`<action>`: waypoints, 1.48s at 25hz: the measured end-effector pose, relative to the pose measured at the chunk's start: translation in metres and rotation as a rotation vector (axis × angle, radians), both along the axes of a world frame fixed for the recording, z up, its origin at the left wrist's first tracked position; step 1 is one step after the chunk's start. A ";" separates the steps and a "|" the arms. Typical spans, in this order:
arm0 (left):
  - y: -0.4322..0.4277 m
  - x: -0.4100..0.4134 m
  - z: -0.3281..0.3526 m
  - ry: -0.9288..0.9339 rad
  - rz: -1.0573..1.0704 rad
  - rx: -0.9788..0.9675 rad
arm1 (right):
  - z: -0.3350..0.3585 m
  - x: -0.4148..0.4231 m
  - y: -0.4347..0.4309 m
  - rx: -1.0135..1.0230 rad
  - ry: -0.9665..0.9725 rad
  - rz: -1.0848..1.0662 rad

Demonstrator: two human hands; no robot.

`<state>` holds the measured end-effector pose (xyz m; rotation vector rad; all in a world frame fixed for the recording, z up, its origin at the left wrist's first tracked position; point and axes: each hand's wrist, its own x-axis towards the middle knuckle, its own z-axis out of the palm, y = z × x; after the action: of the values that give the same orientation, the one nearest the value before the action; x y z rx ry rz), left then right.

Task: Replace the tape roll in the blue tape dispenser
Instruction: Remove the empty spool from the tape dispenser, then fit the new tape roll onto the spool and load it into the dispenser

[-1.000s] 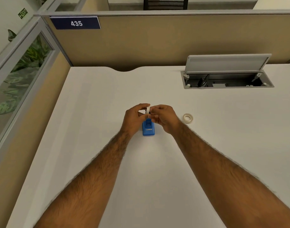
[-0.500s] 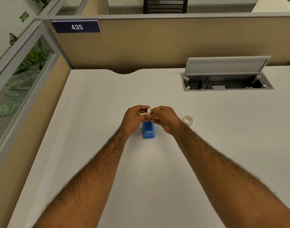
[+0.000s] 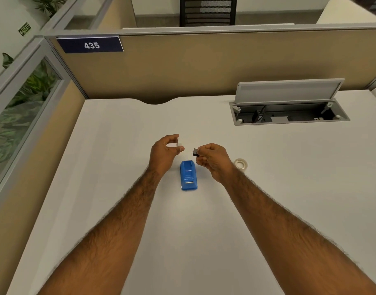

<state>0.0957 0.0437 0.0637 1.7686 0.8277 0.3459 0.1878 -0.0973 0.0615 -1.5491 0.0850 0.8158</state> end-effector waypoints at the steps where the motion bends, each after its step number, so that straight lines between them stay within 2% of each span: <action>1: 0.003 0.008 -0.002 0.035 -0.016 0.055 | -0.002 0.002 -0.001 -0.005 -0.001 0.003; 8: 0.021 0.066 -0.040 0.272 -0.292 0.363 | -0.019 0.014 -0.011 -0.035 0.006 0.024; 17: 0.036 0.083 -0.065 0.332 -0.380 0.483 | -0.029 0.022 -0.014 -0.057 0.008 0.029; 20: 0.035 0.074 -0.060 0.302 -0.342 0.394 | -0.027 0.020 -0.011 -0.070 -0.005 0.044; 24: 0.023 0.043 -0.039 0.093 -0.103 0.280 | -0.020 0.014 -0.004 -0.077 -0.025 0.070; 26: 0.011 0.025 -0.024 0.049 -0.023 0.112 | -0.015 0.008 0.000 -0.057 -0.034 0.084; 31: -0.008 -0.007 0.004 0.197 -0.046 -0.161 | -0.004 -0.009 0.002 0.037 -0.081 0.171; 34: -0.013 -0.014 0.012 0.184 -0.090 -0.201 | 0.004 -0.018 0.002 0.092 -0.124 0.236; 37: -0.013 -0.018 0.012 0.152 -0.080 -0.269 | 0.009 -0.022 0.002 0.059 -0.185 0.263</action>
<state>0.0776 0.0305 0.0752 1.5832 0.8650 0.0433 0.1659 -0.0950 0.0701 -1.5919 -0.2812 0.8667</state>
